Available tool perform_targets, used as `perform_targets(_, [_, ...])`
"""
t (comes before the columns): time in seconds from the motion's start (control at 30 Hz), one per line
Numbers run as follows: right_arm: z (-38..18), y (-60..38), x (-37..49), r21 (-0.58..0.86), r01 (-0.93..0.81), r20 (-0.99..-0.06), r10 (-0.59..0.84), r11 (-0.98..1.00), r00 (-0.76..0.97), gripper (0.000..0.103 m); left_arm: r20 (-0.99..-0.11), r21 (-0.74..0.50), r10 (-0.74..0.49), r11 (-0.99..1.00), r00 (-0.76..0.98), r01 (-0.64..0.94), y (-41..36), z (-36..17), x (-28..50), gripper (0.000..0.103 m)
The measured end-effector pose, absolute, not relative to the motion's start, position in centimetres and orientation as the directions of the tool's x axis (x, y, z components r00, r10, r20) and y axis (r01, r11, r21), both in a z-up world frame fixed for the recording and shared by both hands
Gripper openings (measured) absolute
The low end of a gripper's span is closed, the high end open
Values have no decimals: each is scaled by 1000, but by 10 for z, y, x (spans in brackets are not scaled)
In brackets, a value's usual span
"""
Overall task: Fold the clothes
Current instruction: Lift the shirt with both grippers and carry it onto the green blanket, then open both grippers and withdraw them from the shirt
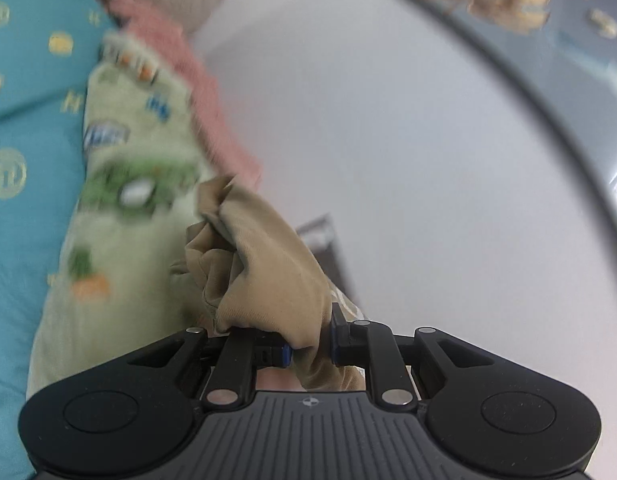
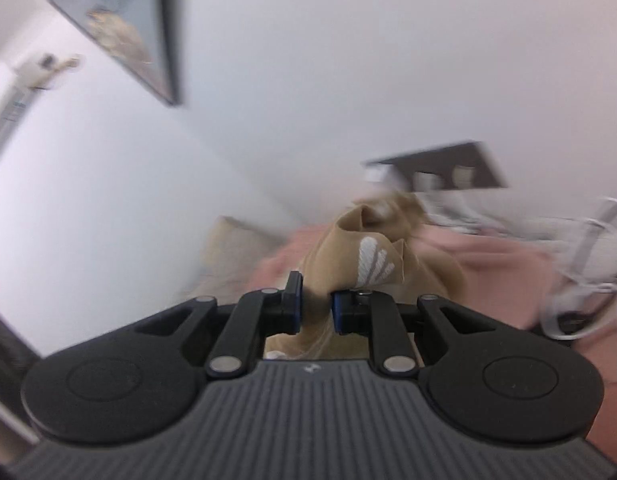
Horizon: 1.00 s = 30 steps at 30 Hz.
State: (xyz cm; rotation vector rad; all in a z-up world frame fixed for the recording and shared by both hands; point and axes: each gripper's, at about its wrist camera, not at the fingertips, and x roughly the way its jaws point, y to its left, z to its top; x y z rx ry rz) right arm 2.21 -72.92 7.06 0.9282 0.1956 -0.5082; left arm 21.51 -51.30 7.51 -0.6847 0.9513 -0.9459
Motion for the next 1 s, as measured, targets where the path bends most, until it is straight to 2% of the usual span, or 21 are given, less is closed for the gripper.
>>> perform_targets(0.07, [33,-733,13,680,564,-456,-332,468,825,18,-397,-799,-885,463,242,383,-508,47,201,18])
perform_targets(0.13, [3,-726,0,666,586,-499,-309,461,810,18,-431,-772,-873,487,227,408,-503,19,188,18])
perform_targets(0.23, [-43,-716,-19,643,618,-559,-273,453,783,18,-482,-728,-852,520,206,446,-496,-23,167,24])
perform_targets(0.3, [-50,-711,-24,629,625,-565,-279,463,776,18,-512,-698,-836,538,195,472,-492,-46,155,27])
perform_targets(0.33, [-47,-710,-23,620,632,-570,-286,465,770,19,-520,-684,-831,543,196,488,-492,-41,154,28])
perform_targets(0.37, [-45,-709,-22,612,640,-576,-292,464,763,19,-528,-670,-826,547,196,502,-491,-33,152,35])
perform_targets(0.47, [-36,-707,-25,610,662,-601,-291,435,744,20,-551,-625,-811,558,197,546,-487,-8,144,69])
perform_targets(0.5, [-31,-706,-27,605,671,-610,-293,428,737,20,-555,-602,-805,561,207,568,-487,4,142,76])
perform_targets(0.63, [-6,-692,-45,573,689,-616,-321,444,720,22,-550,-497,-790,571,272,654,-474,43,120,91])
perform_targets(0.67, [2,-686,-52,576,674,-600,-321,462,733,23,-542,-469,-787,574,294,671,-468,53,113,99])
perform_targets(0.7, [11,-679,-59,574,658,-580,-325,487,747,32,-530,-439,-786,574,317,691,-462,64,105,103])
perform_targets(0.73, [22,-672,-65,567,644,-556,-338,514,760,58,-518,-407,-787,572,336,712,-454,75,97,103])
perform_targets(0.77, [33,-664,-71,559,629,-527,-354,541,773,74,-505,-373,-787,570,355,732,-446,86,89,103])
perform_targets(0.8, [44,-656,-78,549,614,-497,-369,568,785,96,-495,-340,-785,569,372,749,-439,97,80,103])
perform_targets(0.83, [54,-647,-84,533,603,-474,-381,594,794,100,-492,-309,-778,575,389,758,-429,108,72,103])
perform_targets(1.0, [96,-600,-105,435,570,-419,-403,697,813,98,-426,-220,-770,597,475,771,-377,158,33,103])
